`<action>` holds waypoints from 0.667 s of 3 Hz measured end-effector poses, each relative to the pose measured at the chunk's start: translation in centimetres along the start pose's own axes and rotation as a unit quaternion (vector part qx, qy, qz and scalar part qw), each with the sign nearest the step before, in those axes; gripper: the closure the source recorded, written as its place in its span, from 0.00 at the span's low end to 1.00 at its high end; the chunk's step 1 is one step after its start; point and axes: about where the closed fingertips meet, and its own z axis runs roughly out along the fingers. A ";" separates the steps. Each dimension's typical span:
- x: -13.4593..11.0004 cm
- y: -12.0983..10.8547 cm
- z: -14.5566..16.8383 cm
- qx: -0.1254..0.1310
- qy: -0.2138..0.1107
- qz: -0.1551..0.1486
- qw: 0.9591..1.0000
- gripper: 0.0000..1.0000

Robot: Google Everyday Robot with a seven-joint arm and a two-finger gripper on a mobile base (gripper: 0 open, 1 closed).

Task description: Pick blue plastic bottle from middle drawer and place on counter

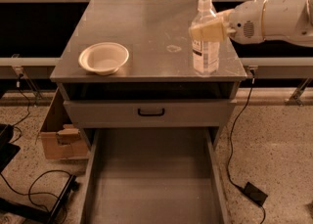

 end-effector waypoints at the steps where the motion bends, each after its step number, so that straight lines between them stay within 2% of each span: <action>1: -0.6 -0.6 -0.1 0.009 -0.006 0.006 1.000 1.00; 2: -1.2 -0.9 0.4 0.012 -0.005 0.011 1.000 1.00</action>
Offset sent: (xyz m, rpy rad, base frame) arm 0.0072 -0.0045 0.0076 0.0146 -0.0039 -0.0311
